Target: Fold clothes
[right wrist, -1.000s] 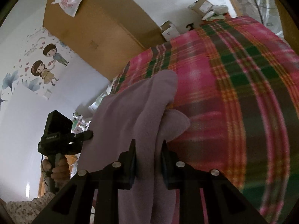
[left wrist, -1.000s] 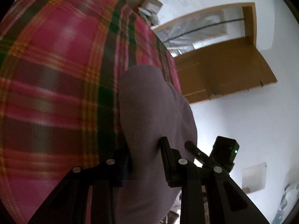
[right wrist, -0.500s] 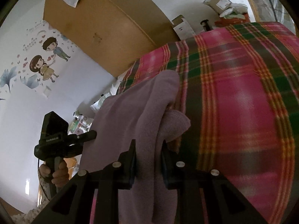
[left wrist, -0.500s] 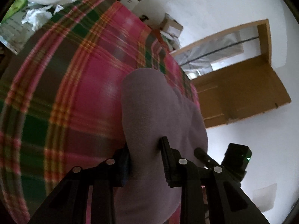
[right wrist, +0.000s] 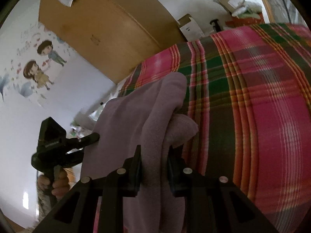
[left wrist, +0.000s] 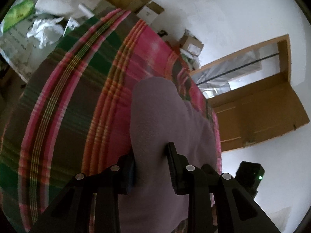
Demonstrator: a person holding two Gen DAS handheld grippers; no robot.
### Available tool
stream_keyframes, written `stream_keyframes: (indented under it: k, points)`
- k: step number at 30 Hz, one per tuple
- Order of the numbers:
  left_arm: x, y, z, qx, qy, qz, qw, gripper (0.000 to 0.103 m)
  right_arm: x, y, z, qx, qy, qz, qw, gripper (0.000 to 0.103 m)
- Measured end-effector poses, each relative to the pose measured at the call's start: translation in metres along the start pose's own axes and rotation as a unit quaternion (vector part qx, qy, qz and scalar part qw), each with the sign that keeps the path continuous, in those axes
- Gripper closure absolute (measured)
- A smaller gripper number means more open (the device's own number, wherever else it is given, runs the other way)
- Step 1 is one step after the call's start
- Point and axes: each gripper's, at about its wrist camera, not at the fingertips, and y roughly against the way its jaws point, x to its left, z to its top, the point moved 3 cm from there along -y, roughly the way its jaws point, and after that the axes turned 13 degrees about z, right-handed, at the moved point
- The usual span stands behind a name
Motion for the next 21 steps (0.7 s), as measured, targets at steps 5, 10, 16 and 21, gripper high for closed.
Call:
stream_keyframes:
  k: [5,10,16,21]
  points:
    - [0.011,-0.015,0.006,0.006,0.004,0.004,1.0000,0.074,-0.009,-0.011,-0.002,0.011,0.006,-0.023,1.000,0.078]
    - [0.011,-0.016,0.004,0.000,-0.010,0.007,0.9999,0.069,-0.017,-0.012,-0.007,0.016,0.001,-0.034,0.999,0.068]
    - [0.007,-0.014,-0.002,-0.003,-0.008,0.011,0.9999,0.066,-0.017,-0.011,-0.007,0.022,-0.002,-0.052,0.998,0.065]
    - [-0.002,0.000,-0.017,-0.028,-0.029,0.041,0.9983,0.068,-0.003,0.005,-0.015,0.019,0.016,-0.087,0.996,0.065]
